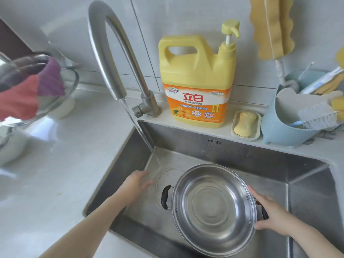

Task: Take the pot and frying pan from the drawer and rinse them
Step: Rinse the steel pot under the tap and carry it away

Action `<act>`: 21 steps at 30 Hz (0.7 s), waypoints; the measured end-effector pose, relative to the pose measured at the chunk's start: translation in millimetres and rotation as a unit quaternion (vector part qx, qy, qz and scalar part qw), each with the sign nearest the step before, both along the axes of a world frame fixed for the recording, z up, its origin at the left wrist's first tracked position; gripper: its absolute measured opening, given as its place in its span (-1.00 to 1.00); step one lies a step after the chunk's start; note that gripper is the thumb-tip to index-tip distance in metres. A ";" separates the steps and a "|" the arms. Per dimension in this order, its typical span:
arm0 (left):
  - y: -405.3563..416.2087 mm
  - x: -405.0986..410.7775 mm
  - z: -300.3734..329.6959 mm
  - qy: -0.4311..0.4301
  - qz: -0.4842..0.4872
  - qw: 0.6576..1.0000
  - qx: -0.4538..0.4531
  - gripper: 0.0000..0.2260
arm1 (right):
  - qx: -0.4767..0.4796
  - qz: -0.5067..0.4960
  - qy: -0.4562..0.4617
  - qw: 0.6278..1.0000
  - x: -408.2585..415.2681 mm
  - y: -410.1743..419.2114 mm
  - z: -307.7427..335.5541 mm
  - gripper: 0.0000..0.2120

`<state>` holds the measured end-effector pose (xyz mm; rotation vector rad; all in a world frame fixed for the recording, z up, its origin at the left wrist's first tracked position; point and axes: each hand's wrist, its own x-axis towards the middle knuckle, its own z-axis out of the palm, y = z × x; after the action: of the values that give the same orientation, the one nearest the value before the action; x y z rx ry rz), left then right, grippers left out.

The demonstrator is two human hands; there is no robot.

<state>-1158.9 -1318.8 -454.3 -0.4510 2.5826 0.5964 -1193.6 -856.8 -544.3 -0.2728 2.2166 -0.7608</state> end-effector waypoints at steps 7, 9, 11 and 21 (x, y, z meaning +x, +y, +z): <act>14.4 -93.3 113.3 0.275 0.239 0.904 0.225 -0.62 | 0.017 0.006 0.018 1.000 2.2 -0.3 5.5 0.17; 27.9 -110.9 126.1 0.295 0.264 0.884 0.250 -0.61 | 0.017 0.006 0.015 1.000 3.2 0.4 6.2 0.18; 38.9 -120.0 131.6 0.320 0.287 0.870 0.239 -0.66 | 0.014 0.006 0.017 1.000 4.7 1.6 6.1 0.16; 42.1 -120.8 126.6 0.323 0.261 0.847 0.333 -0.77 | -0.006 -0.015 0.020 1.000 10.3 0.1 10.4 0.13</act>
<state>-1279.6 -1276.7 -327.7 -0.8076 2.5461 2.0563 -1183.2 -856.7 -533.9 -0.2640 2.2594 -0.7925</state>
